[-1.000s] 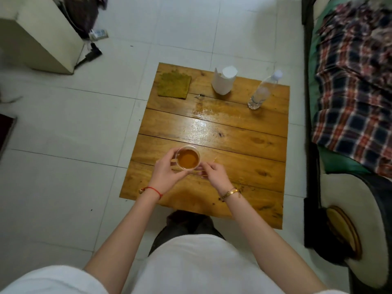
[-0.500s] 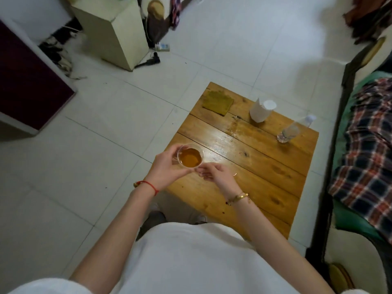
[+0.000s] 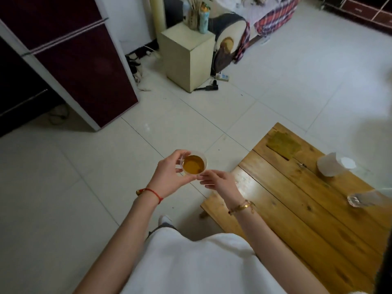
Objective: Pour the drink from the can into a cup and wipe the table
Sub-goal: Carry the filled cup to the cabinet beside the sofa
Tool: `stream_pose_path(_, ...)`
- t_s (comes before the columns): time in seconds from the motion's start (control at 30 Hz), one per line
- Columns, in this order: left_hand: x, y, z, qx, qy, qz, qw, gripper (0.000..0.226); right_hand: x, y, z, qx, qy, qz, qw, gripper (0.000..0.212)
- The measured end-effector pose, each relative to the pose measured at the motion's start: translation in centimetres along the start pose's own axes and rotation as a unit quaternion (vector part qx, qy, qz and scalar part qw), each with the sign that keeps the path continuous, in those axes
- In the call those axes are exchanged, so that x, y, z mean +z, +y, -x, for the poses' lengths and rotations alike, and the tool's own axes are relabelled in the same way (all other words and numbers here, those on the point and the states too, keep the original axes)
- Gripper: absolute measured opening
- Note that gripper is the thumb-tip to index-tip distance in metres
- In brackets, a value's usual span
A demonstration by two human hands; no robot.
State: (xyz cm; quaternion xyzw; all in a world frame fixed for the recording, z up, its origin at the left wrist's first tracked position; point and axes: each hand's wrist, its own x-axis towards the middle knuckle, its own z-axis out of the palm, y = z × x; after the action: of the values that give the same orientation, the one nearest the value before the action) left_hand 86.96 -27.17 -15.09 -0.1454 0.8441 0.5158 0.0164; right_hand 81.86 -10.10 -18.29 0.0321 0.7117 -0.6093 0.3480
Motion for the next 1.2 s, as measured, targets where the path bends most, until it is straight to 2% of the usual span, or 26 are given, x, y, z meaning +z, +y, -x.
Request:
stream_pose_path(0.23,-12.3,-3.7,-4.7,0.008,0.034,-0.009,0.999,0.069,10.9,-6.2,-6.3,-0.022,-0.021,-0.013,0.999,0.026)
stream_pose_path(0.43,-18.8,-5.5,-9.0,-0.001,0.033,-0.012,0.999,0.070,15.8,-9.9,-11.0,-0.034,-0.036,0.005,0.999,0.025)
stream_pose_path(0.8,-25.2,-7.3,-22.1,-0.008,0.024,0.003,1.000,0.069,18.7,-16.2,-24.1,-0.035,-0.038,0.005,0.999,0.031)
stream_pose_path(1.2,-32.4,-3.5,-46.1,0.032,0.060,0.028,0.997,0.068,17.2,-32.7,-44.3,-0.079,-0.023,0.022,0.996,0.027)
